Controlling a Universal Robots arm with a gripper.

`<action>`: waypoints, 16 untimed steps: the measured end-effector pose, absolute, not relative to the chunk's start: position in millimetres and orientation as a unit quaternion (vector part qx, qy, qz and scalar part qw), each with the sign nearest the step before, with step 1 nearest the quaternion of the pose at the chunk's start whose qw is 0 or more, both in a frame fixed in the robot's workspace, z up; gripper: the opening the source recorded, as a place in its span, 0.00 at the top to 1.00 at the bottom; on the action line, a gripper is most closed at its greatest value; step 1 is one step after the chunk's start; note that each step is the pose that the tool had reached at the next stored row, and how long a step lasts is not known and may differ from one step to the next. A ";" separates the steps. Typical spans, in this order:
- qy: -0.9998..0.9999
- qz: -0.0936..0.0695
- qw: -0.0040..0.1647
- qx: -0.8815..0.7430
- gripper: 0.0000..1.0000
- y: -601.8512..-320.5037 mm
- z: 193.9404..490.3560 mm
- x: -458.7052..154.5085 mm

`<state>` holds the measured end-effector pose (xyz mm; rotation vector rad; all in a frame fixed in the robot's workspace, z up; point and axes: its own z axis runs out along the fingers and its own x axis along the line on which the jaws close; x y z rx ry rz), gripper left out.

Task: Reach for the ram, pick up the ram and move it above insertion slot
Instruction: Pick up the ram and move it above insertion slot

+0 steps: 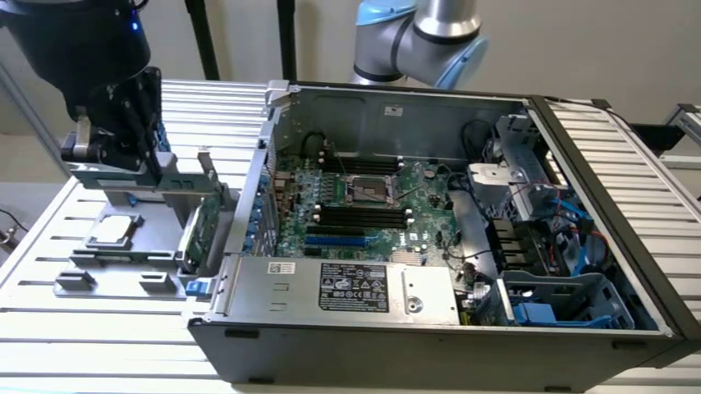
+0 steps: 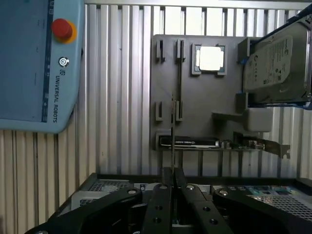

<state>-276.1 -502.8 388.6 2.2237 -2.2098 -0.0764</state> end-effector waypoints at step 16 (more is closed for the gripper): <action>-0.705 -0.027 0.000 0.709 0.87 -501.0 404.2 -204.6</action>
